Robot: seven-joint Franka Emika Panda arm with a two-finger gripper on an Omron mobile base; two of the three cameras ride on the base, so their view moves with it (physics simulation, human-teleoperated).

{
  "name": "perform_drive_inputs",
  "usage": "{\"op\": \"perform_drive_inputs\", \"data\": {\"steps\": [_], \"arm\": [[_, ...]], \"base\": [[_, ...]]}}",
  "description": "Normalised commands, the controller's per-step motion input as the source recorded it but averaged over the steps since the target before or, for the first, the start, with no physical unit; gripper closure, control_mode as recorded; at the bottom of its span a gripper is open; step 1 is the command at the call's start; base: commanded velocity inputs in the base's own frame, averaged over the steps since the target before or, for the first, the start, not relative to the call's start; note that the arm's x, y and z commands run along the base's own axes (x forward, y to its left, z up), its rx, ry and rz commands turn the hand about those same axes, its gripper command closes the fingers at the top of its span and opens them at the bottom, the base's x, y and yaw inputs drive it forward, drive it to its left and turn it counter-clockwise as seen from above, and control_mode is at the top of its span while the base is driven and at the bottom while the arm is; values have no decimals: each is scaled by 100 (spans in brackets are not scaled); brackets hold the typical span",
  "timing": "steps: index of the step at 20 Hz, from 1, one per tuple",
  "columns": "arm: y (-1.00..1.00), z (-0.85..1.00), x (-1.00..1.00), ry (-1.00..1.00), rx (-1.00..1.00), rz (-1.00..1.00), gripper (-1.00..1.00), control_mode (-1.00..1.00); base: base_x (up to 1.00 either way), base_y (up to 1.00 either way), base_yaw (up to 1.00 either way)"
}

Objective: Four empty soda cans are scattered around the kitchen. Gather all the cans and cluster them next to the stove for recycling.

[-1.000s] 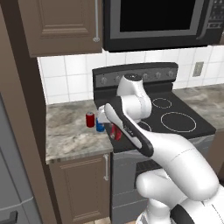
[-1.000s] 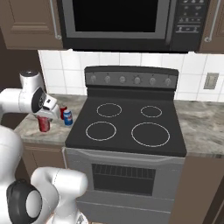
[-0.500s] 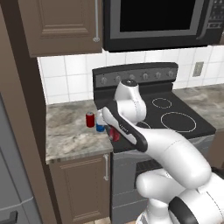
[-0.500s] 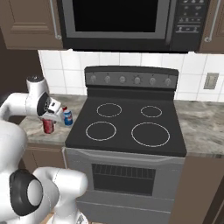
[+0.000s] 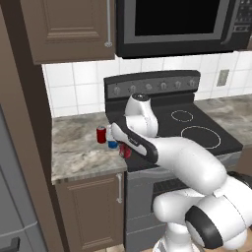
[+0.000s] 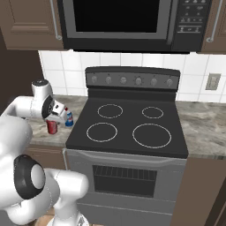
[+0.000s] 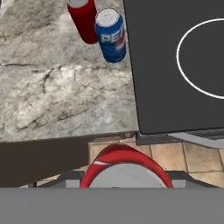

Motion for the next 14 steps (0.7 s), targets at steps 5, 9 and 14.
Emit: {"op": "perform_drive_inputs", "data": {"steps": [5,9,14], "arm": [[16,-19,38,0,-1,0,100,-100],[7,-19,36,0,-1,0,100,-100],[2,-16,27,0,0,0,100,-100]], "base": [[0,0,0],[0,0,0],[0,0,0]]}}
